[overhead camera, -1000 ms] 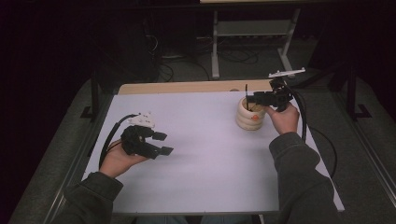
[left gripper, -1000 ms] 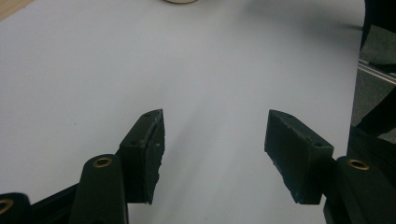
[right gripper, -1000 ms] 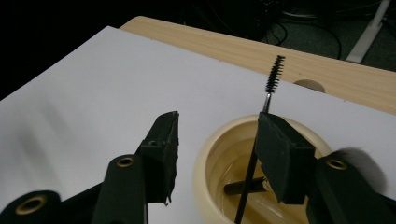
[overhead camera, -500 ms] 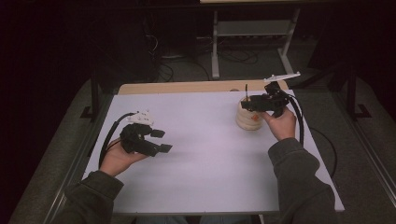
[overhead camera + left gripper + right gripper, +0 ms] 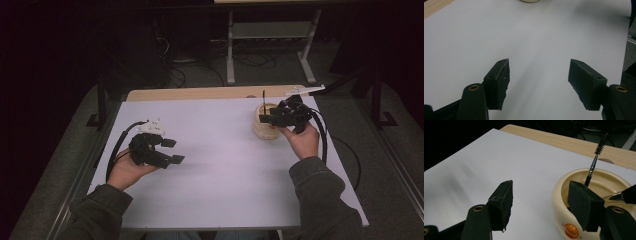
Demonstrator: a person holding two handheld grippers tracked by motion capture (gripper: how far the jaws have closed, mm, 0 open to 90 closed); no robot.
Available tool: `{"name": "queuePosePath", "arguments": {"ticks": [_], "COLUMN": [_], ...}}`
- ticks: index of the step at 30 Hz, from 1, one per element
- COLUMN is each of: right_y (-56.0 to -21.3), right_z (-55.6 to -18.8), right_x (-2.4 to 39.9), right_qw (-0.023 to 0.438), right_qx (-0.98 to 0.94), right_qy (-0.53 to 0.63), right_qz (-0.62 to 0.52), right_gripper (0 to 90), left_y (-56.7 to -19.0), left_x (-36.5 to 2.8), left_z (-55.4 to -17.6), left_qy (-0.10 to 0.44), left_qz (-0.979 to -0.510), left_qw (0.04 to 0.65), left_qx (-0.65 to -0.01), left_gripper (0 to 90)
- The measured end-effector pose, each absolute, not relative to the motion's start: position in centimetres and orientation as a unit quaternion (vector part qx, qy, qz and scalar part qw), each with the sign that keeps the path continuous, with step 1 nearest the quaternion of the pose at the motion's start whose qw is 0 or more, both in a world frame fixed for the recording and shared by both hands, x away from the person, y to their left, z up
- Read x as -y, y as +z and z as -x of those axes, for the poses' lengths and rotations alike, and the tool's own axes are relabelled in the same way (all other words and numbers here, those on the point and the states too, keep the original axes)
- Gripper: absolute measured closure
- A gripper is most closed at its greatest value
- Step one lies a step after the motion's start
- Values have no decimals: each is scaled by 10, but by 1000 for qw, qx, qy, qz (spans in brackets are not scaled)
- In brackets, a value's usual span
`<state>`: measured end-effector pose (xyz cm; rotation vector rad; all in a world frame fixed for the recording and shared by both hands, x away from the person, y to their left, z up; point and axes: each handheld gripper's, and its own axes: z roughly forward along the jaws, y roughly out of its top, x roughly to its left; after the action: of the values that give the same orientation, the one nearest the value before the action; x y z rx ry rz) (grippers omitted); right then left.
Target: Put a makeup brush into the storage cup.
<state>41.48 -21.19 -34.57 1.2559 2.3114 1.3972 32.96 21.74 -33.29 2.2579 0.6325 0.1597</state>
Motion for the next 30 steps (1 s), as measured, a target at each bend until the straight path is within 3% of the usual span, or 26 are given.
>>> {"name": "queuePosePath", "arguments": {"ticks": [30], "right_y": [-354], "right_z": [-391], "right_x": [205], "right_qw": [81], "right_qx": [-783], "right_qy": [468], "right_qz": [-402], "right_gripper": [325], "left_y": [-341], "left_x": [-222], "left_z": [-329], "left_qy": [69], "left_qz": [-877], "left_qw": [390], "left_qx": [-273], "left_gripper": [274]}}
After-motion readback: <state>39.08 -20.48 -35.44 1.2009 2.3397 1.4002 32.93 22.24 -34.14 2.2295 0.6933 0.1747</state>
